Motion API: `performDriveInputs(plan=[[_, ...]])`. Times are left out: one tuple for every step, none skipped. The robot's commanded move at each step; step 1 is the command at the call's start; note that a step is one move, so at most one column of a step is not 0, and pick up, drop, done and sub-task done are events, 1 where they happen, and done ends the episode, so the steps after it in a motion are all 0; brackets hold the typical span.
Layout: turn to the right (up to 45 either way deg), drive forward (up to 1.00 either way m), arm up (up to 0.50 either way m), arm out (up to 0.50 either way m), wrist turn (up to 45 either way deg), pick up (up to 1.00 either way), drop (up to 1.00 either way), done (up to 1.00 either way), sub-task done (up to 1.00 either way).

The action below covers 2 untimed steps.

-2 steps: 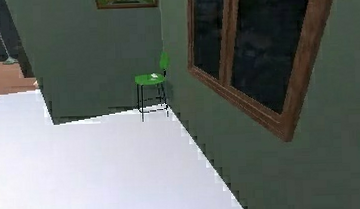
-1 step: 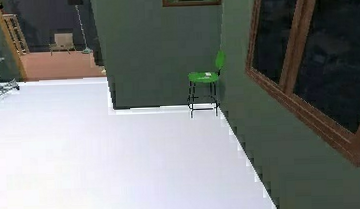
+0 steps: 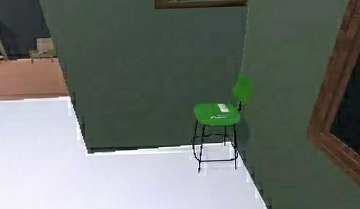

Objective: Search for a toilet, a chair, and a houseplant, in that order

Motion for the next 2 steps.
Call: performDriveInputs(plan=[[0.0,0.65,0.00,0.00,0.0,0.00,0.00,0.00,0.00],[18.0,0.00,0.00,0.00,0.0,0.00,0.00,0.00,0.00]])
